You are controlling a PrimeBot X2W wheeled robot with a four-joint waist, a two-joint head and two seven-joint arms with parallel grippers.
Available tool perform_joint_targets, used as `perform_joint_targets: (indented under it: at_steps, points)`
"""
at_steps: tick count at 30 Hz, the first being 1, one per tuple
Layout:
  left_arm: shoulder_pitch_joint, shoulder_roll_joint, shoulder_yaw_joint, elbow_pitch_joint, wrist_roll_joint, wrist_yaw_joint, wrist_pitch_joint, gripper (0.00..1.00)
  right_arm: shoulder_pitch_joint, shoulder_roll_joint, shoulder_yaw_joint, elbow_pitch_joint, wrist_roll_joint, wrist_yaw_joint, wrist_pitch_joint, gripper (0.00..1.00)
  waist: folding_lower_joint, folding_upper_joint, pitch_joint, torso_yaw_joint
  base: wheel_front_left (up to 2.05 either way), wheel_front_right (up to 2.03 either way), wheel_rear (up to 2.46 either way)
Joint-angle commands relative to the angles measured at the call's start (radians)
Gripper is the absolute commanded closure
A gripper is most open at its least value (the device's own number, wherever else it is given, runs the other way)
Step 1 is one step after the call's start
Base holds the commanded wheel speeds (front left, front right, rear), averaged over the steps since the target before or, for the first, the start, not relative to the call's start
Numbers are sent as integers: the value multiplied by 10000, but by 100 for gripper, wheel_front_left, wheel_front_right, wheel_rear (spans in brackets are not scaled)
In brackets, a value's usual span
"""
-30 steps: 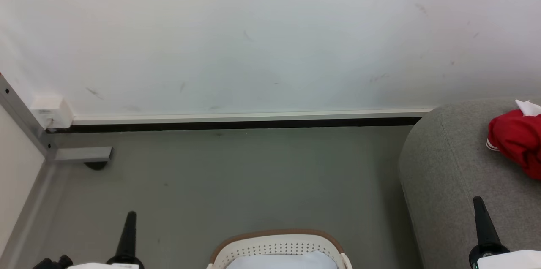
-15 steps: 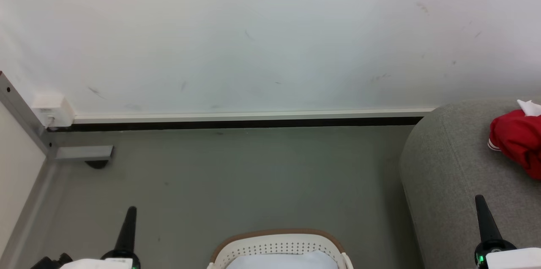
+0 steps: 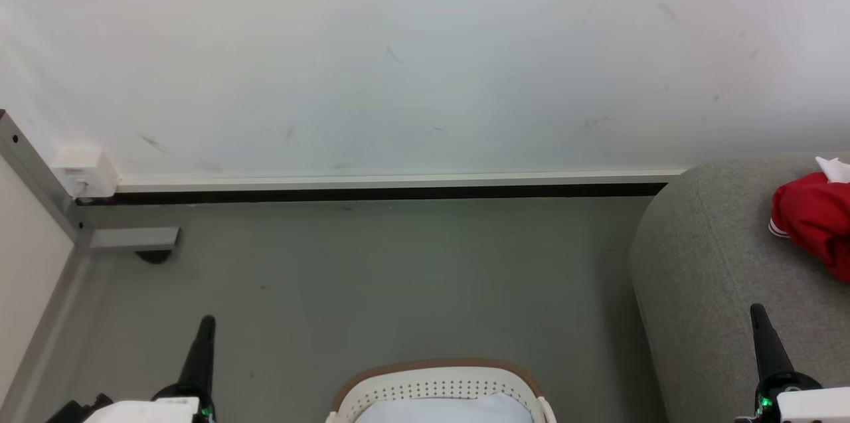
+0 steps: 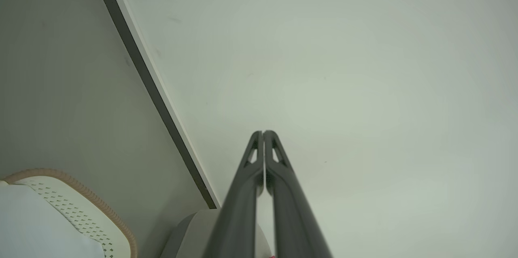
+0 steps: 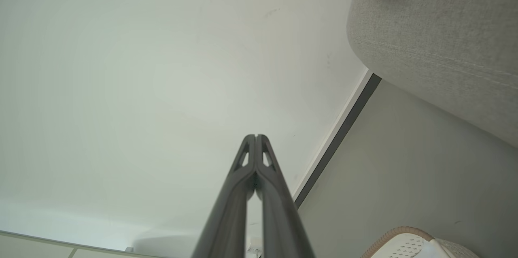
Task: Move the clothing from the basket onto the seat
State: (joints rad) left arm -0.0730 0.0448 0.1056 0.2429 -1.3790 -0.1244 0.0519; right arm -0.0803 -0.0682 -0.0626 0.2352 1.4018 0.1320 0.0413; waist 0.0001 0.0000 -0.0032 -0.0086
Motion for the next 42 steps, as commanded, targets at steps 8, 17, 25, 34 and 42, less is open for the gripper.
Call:
perform_joint_targets:
  at_steps: [8, 17, 25, 34, 42]
  points:
    - [-222, 85, 60, -19, -756, -69, 213, 100, -220, -1, -152, 29, 768, -19, 201, 100, -1, 0, 15, 22, 0, 0, 0]
    - [-298, 87, 79, 4, -1383, -74, 384, 100, -255, 39, -269, 61, 1358, -21, 396, 100, -1, 0, 31, 45, 0, 0, 0]
    - [-368, 87, 92, 25, -1957, -83, 535, 100, -290, 78, -352, 86, 1826, -23, 541, 100, -1, 0, 45, 66, 0, 0, 0]
    - [-426, 88, 105, 44, -2394, -92, 668, 100, -343, 108, -435, 116, 2202, -24, 680, 100, -1, 0, 59, 85, 0, 0, 0]
    - [-424, 88, 104, 43, -2395, -92, 667, 100, -341, 117, -447, 116, 2186, -24, 690, 100, -1, 0, 59, 85, 0, 0, 0]
